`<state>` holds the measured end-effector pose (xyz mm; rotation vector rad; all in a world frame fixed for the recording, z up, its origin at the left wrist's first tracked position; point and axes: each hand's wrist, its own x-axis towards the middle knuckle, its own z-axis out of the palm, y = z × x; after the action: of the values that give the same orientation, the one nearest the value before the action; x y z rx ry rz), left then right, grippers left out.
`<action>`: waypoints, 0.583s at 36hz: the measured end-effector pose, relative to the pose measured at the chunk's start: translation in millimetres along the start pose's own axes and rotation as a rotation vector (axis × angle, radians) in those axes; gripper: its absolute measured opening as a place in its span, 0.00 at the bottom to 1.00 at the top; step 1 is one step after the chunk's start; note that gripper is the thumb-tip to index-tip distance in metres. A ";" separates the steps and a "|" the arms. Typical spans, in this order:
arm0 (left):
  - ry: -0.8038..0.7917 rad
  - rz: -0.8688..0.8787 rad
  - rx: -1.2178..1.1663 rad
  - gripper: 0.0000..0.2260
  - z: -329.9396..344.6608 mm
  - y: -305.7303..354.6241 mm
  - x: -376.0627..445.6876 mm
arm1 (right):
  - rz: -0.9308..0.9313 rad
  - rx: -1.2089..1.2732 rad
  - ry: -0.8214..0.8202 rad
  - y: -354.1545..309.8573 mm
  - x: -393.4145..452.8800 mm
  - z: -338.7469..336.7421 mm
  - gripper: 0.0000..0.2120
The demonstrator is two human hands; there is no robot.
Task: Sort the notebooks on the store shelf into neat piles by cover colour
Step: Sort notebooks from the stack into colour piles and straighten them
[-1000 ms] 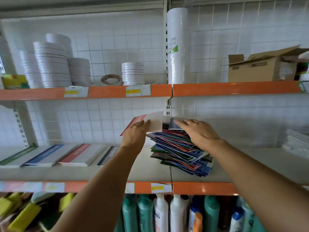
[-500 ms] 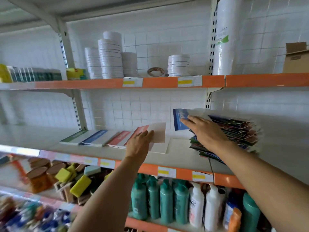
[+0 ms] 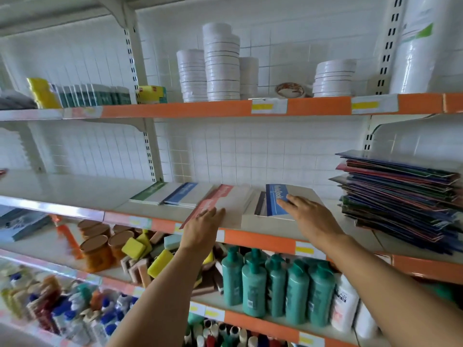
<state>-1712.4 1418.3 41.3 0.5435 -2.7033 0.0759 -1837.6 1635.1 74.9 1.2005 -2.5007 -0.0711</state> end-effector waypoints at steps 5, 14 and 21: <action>-0.001 0.000 -0.011 0.24 8.2 -22.2 -1.6 | 0.017 0.025 -0.033 -17.4 11.5 11.9 0.38; -0.025 -0.021 0.031 0.24 12.7 -46.3 15.2 | 0.020 0.034 -0.031 -27.8 49.0 24.9 0.32; 0.002 -0.017 -0.015 0.24 19.0 -57.4 34.6 | 0.023 0.061 -0.024 -28.8 76.8 37.5 0.31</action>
<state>-1726.7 1350.4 35.5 0.5616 -2.6942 0.0515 -1873.0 1554.1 57.4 1.2009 -2.5539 -0.0031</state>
